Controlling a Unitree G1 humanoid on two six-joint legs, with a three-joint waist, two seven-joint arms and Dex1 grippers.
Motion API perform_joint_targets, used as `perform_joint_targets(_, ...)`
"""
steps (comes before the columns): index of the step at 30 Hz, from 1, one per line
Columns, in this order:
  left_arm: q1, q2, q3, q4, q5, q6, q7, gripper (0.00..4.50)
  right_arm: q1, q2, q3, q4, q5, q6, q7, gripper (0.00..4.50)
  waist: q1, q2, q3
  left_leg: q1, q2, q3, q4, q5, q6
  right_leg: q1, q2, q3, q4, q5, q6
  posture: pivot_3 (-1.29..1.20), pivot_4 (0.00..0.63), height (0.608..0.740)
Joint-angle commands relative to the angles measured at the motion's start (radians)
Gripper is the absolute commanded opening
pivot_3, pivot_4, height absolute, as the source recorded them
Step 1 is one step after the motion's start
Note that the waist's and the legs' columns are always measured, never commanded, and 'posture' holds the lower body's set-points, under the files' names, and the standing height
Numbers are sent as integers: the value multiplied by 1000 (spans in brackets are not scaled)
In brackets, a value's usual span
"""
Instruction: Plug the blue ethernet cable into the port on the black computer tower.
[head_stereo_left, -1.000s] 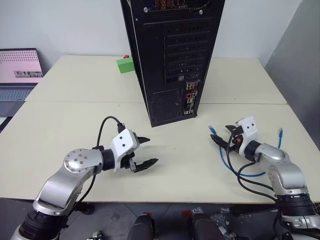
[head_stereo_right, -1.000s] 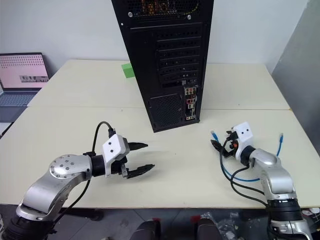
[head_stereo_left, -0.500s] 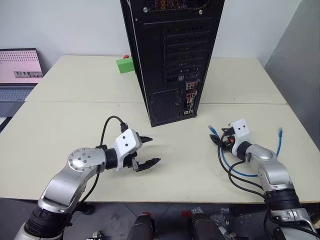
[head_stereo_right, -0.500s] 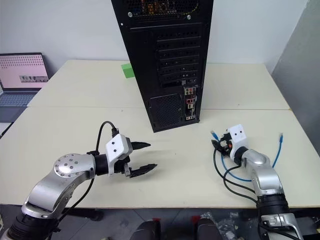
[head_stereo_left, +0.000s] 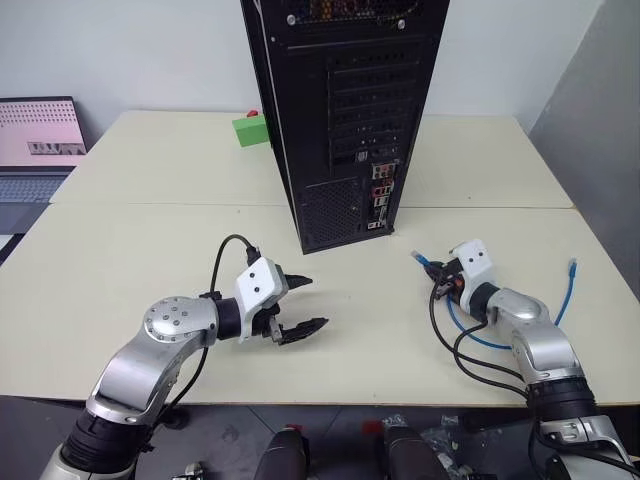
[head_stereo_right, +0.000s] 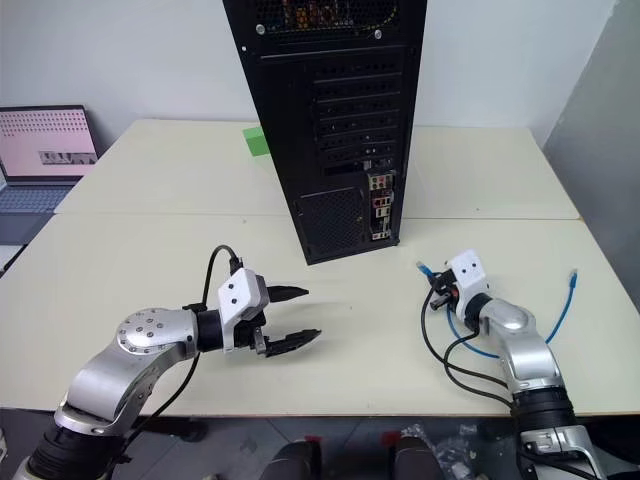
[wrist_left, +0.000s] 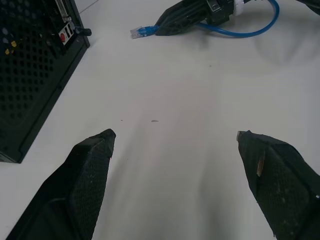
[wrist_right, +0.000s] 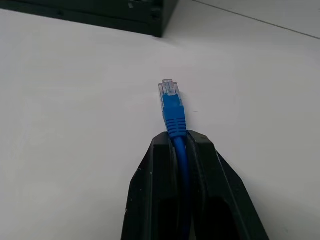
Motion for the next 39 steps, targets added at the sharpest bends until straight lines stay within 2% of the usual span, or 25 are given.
perform_joint_targets(1,-31,-25,10,25,10,-47,12,4180,-17,-49,42,-149,71,14,170,28,0,0,0,0,0,0,0,0,0,0,0,0,0,0,0,0,150,740)
perform_joint_targets(5,-69,-23,-51,86,56,-119,-47,4180,-46,-121,100,-310,184,143,351,23,0,0,0,0,0,-1,0,0,0,0,0,-1,0,0,0,0,150,740)
perform_joint_targets(9,-125,-35,-93,159,85,-180,-97,4180,-81,-167,148,-403,246,226,442,18,2,0,0,0,0,-1,1,0,0,0,0,-1,0,0,0,0,150,740)
perform_joint_targets(14,-168,-49,-125,194,81,-210,-162,4180,-108,-177,196,-437,259,258,485,17,2,0,0,-1,0,-1,1,0,0,0,0,-2,0,0,0,0,150,740)
perform_joint_targets(26,-179,-59,-126,138,-6,-98,-252,4180,-133,-165,238,-422,237,241,500,5,0,0,0,-1,0,-2,1,0,0,0,0,-2,0,0,0,0,150,740)
perform_joint_targets(29,-185,-64,-123,140,-11,-91,-254,3704,-135,-166,246,-423,233,237,503,5,1,0,0,-1,0,-2,1,0,0,0,0,-2,0,0,0,0,150,740)
perform_joint_targets(39,-190,-70,-133,138,-10,-88,-252,1586,-141,-176,261,-430,215,226,520,3,1,0,0,-1,0,-2,1,0,0,0,0,-2,0,0,0,0,150,740)
